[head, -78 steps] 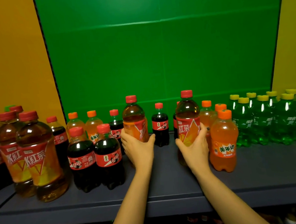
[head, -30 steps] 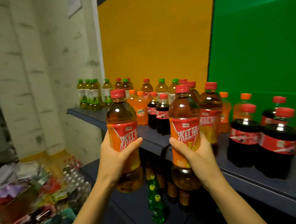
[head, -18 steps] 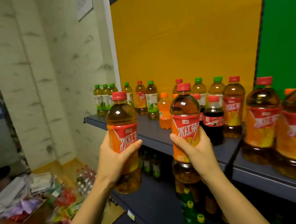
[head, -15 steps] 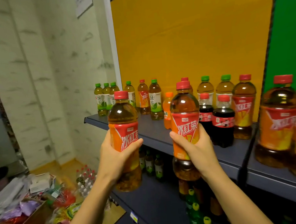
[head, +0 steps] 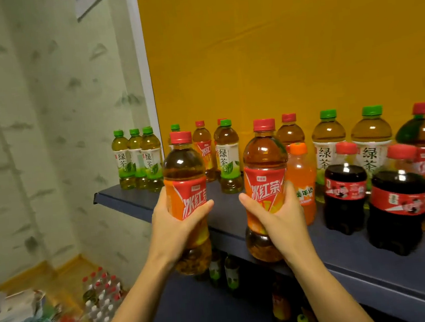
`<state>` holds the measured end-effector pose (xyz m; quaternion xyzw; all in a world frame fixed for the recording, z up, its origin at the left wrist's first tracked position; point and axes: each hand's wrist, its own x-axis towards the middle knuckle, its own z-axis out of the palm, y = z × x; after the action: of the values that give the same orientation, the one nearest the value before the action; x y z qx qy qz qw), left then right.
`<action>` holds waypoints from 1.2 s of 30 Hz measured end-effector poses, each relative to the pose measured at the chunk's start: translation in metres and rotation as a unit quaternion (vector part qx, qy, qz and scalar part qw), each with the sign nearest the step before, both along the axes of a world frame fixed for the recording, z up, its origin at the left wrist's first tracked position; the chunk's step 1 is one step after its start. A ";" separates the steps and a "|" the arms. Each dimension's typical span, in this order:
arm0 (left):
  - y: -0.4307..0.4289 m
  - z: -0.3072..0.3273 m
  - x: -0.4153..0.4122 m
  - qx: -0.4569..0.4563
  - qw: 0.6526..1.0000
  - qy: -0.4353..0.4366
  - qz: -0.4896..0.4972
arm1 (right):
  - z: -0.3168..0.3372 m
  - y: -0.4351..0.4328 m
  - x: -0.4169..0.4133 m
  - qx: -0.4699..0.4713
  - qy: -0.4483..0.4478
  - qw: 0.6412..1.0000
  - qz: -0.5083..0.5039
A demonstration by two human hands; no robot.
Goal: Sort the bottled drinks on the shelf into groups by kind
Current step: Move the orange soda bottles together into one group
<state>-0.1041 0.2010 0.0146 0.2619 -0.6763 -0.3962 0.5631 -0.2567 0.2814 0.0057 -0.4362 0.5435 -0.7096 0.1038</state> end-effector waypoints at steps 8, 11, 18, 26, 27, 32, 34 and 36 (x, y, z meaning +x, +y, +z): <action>-0.083 -0.002 -0.050 -0.018 0.997 -0.020 -0.071 | -0.003 -0.055 -0.001 0.023 0.048 0.996 -0.072; -0.105 -0.004 -0.068 -0.013 0.995 -0.013 -0.097 | -0.004 -0.069 -0.001 0.037 0.045 0.995 -0.086; -0.148 -0.007 -0.117 0.000 0.984 -0.036 -0.175 | -0.010 -0.090 0.002 0.064 0.077 0.982 -0.159; -0.158 0.006 -0.149 0.024 0.945 -0.086 -0.314 | -0.018 -0.099 0.007 0.141 0.227 0.904 -0.333; -0.158 0.007 -0.151 0.031 0.941 -0.095 -0.323 | -0.018 -0.101 0.008 0.148 0.232 0.898 -0.343; -0.164 0.012 -0.156 0.032 0.934 -0.116 -0.337 | -0.015 -0.116 0.014 0.158 0.232 0.883 -0.376; -0.166 0.019 -0.154 0.060 0.922 -0.120 -0.362 | -0.013 -0.121 0.017 0.159 0.222 0.884 -0.379; -0.169 0.023 -0.151 0.089 0.912 -0.120 -0.381 | -0.010 -0.123 0.018 0.162 0.209 0.889 -0.373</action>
<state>-0.2554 0.0323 0.0373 0.0786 -0.7493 -0.6045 0.2586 -0.2383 0.1582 -0.0046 -0.3166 0.7827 -0.4905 -0.2157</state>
